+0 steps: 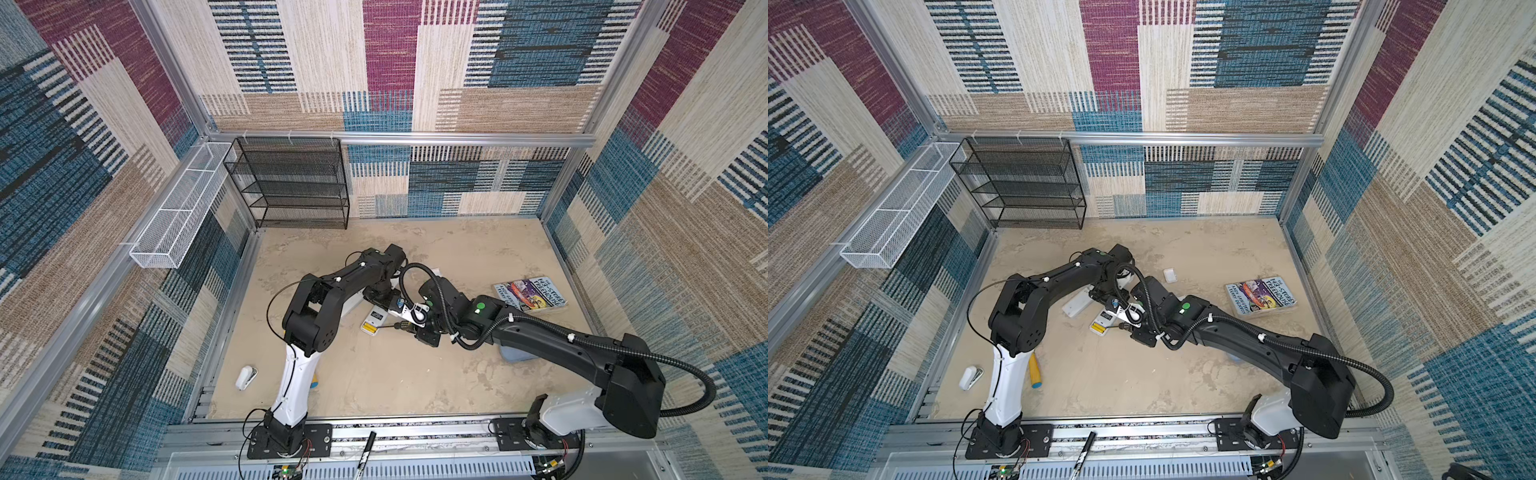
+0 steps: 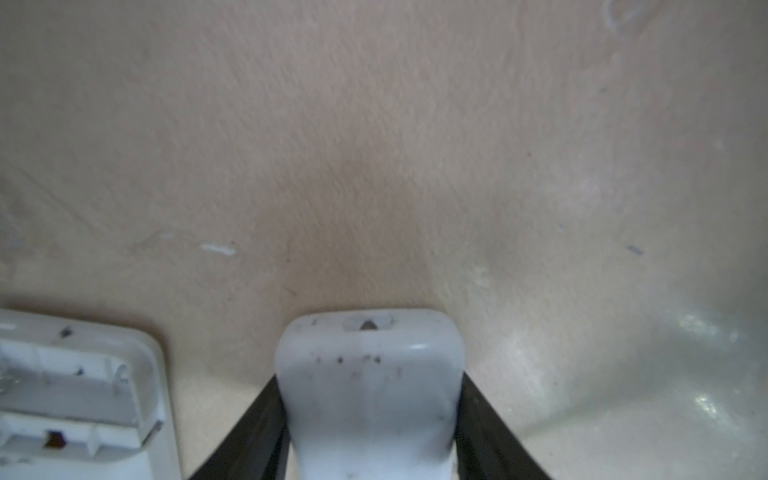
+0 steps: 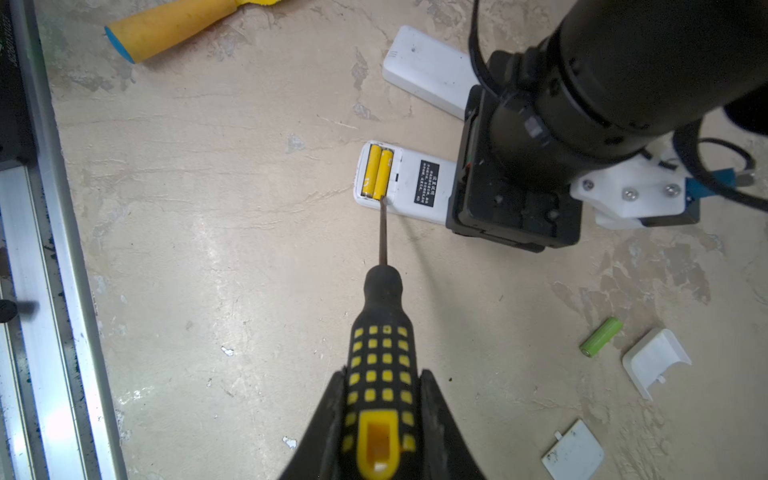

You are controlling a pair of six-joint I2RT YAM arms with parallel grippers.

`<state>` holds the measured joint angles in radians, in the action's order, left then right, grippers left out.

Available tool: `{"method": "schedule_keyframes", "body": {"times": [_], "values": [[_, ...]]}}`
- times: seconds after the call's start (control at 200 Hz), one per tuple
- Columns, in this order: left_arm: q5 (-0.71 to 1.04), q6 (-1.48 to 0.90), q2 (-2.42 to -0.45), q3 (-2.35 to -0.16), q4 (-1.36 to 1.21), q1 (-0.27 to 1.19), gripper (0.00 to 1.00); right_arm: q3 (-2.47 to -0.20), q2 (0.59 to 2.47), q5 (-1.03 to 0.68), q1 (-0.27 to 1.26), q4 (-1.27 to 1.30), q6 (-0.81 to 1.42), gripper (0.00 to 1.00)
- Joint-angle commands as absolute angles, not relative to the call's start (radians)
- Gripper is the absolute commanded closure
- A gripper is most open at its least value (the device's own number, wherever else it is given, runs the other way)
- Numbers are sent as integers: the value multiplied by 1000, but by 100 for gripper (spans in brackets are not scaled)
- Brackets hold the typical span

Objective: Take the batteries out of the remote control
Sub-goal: 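Grasp the remote's end with the left gripper while the right aims the screwdriver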

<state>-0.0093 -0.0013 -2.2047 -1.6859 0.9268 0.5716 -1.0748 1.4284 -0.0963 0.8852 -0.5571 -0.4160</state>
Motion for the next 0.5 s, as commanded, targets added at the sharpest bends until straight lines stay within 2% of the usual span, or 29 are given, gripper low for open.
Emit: {"method": "schedule_keyframes", "body": {"times": [0.0,0.496], "values": [[-63,-8,-2246,-1664,986,563,63,-1097,1442,-93,887,-579,-415,100],[-87,-40,-2247,-1669,988,568,64,-1168,1466,-117,887,-654,-397,100]]}}
